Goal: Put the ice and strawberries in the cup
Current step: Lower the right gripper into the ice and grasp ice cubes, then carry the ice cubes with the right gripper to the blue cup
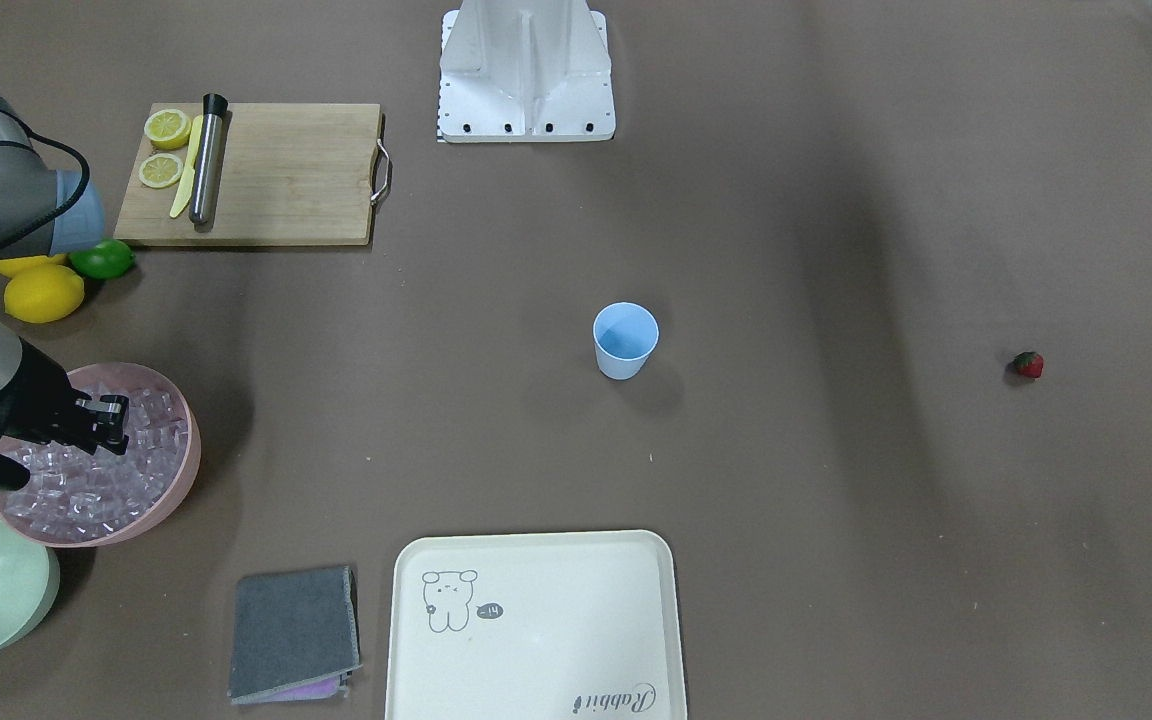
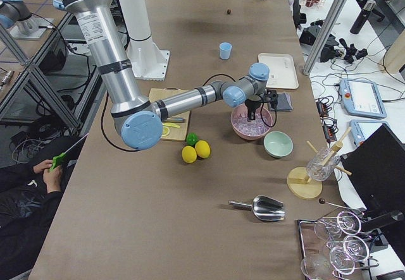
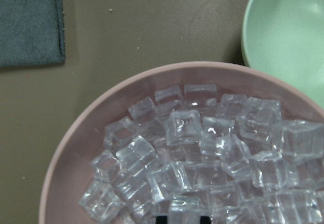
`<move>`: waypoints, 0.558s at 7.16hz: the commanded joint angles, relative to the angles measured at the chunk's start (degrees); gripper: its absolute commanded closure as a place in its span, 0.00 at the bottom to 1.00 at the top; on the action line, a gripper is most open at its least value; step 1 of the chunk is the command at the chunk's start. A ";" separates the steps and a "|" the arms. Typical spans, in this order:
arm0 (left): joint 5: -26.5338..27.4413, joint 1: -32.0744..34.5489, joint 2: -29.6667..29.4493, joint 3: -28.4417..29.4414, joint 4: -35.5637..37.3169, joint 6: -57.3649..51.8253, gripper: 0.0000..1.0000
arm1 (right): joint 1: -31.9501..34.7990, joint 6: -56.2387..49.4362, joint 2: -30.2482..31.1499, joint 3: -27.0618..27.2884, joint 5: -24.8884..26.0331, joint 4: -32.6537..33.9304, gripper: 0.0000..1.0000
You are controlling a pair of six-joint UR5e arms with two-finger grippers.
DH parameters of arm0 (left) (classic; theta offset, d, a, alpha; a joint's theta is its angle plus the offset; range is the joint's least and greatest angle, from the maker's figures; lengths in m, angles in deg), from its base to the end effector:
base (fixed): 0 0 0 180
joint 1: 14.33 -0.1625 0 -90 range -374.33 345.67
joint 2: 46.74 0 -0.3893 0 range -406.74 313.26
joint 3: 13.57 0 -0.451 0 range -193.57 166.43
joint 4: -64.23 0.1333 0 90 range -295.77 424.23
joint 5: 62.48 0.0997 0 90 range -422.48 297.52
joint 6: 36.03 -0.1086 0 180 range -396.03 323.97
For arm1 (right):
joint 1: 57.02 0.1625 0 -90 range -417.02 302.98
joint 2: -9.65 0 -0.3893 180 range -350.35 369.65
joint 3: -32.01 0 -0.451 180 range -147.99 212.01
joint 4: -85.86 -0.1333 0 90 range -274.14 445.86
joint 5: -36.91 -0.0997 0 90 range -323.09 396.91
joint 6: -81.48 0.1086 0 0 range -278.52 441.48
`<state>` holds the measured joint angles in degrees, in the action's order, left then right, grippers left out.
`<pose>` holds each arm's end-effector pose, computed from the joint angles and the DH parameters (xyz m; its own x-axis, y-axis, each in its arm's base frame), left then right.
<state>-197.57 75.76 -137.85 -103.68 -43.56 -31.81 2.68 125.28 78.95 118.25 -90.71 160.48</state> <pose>-0.0573 -0.5776 0.5821 0.7043 0.1594 -0.6917 0.0535 0.9598 0.2756 -0.2950 -0.6376 0.4146 0.6699 0.0132 0.7424 -0.0516 0.9982 0.0288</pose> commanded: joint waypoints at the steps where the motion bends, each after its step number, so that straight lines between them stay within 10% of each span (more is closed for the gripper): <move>1: 0.09 0.00 -0.21 0.11 0.12 0.00 0.02 | 1.56 0.40 -1.53 2.69 -4.54 -0.08 1.00; 4: 0.00 0.00 -0.12 0.46 0.03 0.00 0.02 | -0.70 12.64 -10.81 3.67 -7.64 -0.78 1.00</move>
<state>-197.56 75.76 -138.03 -103.38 -43.49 -31.81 3.81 131.24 72.60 121.67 -97.75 159.97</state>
